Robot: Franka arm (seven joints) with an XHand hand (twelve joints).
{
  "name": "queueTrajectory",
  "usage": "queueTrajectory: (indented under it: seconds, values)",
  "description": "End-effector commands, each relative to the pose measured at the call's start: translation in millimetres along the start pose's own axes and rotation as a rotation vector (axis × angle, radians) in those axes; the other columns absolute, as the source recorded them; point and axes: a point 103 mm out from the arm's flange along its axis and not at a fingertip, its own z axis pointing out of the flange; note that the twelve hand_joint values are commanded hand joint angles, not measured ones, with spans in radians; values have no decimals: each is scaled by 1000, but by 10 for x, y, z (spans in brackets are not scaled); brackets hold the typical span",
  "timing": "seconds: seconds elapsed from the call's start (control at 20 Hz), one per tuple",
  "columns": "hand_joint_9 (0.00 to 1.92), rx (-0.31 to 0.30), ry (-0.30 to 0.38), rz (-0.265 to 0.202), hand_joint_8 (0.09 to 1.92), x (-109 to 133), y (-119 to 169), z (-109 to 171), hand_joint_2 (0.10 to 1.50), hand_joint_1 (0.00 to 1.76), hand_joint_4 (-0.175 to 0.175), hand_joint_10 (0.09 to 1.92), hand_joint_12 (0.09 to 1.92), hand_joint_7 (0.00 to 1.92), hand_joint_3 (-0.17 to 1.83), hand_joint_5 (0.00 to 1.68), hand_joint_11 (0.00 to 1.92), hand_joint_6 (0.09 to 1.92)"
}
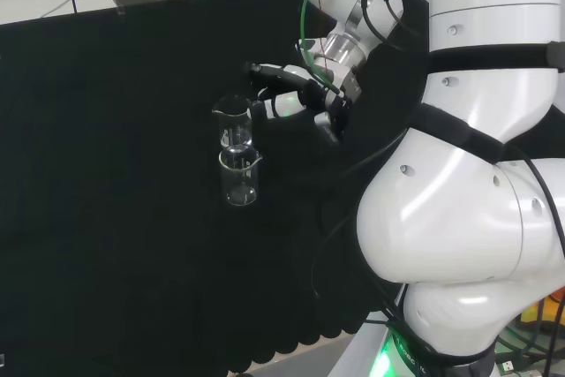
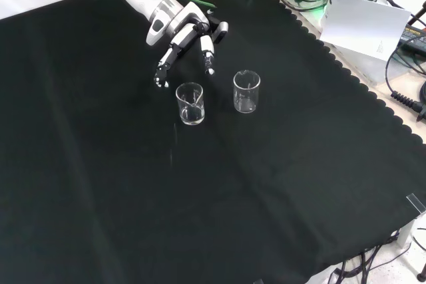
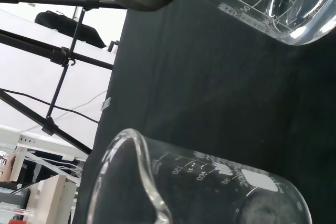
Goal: Pick up the beaker on the right.
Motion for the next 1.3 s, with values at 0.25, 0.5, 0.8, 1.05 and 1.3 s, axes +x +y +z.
queueTrajectory:
  seconds: [0.25, 0.5, 0.8, 1.05, 1.3]
  values:
    - [99, 11, -3, 12, 370, -81, 80, 119, 858, 1032, -13, 601, 1156, 40, -175, 165, 0, 87]
    - [118, 21, 0, 11, 383, -84, 110, 195, 858, 1032, -13, 602, 1156, 54, -175, 174, 0, 87]
    - [123, 7, -2, 8, 389, -103, 145, 229, 858, 1032, -13, 599, 1158, 52, -175, 179, 0, 87]
    - [125, 5, -5, 5, 393, -166, 168, 277, 859, 1030, -13, 597, 1160, 49, -175, 186, 0, 87]
    - [134, 2, 14, 10, 404, -214, 195, 311, 857, 1004, -13, 595, 1162, 58, -175, 204, 0, 87]
